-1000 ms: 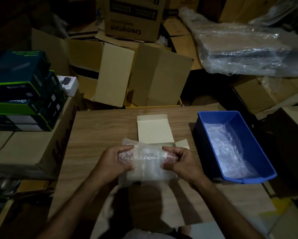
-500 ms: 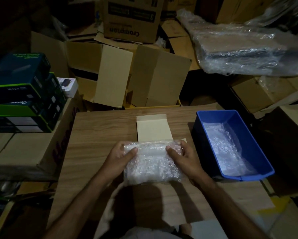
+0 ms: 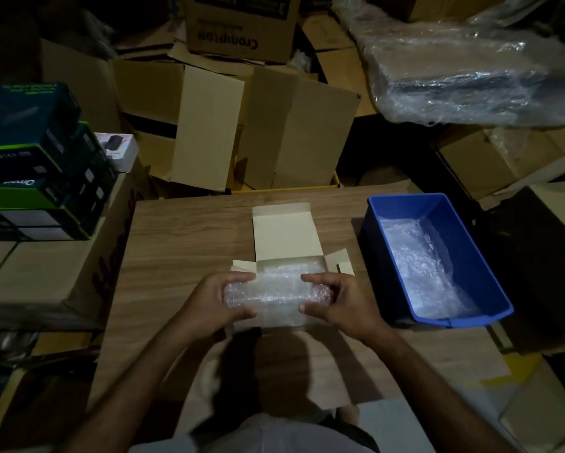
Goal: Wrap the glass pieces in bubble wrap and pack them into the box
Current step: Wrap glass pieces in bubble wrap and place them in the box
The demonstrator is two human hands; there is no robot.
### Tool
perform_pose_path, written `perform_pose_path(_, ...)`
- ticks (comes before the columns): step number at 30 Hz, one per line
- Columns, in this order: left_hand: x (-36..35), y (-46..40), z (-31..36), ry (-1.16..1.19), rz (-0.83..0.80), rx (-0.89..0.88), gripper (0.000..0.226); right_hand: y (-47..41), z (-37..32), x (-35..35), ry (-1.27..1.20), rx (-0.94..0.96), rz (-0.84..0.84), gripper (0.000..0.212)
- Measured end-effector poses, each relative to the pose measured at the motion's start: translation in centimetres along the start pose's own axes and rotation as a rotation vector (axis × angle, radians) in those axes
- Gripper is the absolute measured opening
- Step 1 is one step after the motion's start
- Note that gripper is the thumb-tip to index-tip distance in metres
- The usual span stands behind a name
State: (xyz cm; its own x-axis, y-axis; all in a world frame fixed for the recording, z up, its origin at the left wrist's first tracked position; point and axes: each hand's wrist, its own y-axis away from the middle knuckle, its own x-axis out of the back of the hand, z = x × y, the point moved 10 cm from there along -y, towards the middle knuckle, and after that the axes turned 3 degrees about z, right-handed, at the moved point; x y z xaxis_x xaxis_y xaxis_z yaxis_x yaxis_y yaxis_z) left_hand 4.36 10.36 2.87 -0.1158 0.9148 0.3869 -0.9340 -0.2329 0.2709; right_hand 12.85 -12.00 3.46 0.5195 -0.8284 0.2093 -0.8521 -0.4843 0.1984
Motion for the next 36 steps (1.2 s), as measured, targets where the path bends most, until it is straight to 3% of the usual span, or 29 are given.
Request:
perform_pose_path(3,0.0,-0.6,1.8,-0.259,0.042,-0.123,0.03,-0.7,-0.2,0.6,0.159,0.036,0.004,0.028)
perform_pose_path(5,-0.1,-1.0,2.6,-0.299,0.041,-0.21,0.015,-1.0,-0.5,1.2,0.206,0.074,0.01,0.013)
perform_pose_path(7,-0.6,-1.3,2.6,-0.243,-0.015,-0.229,0.02,-1.3,0.1,1.9,0.148,0.033,0.016,0.012)
perform_pose_path(9,-1.4,-1.3,2.4,-0.043,-0.092,-0.185,0.023,-1.3,1.2,2.0,-0.027,-0.043,-0.024,0.019)
perform_pose_path(13,-3.4,-1.6,2.0,0.177,-0.16,-0.109,0.018,-1.2,1.5,1.4,-0.241,-0.026,-0.084,0.009)
perform_pose_path(19,-5.4,-2.5,0.2,0.241,-0.218,0.115,0.03,-1.2,3.6,1.5,-0.13,-0.111,-0.036,0.024)
perform_pose_path(24,-7.2,-4.1,-1.0,0.505,-0.31,0.325,0.041,-1.3,4.9,2.2,-0.215,-0.098,0.03,0.016)
perform_pose_path(27,-6.6,-6.7,-0.6,0.157,-0.243,0.204,0.027,-1.9,5.6,3.1,0.021,-0.057,0.138,0.01)
perform_pose_path(29,-6.4,-9.1,0.4,-0.118,-0.158,0.042,0.035,-2.0,6.1,3.2,0.127,-0.019,0.181,0.018)
perform_pose_path(33,-7.8,-12.5,2.4,-0.419,-0.025,-0.149,0.024,-2.6,6.7,1.5,0.425,0.126,0.151,0.018)
perform_pose_path(36,-9.3,-13.9,3.2,-0.697,0.053,-0.255,0.019,-3.7,8.2,0.5,0.511,0.058,0.09,0.017)
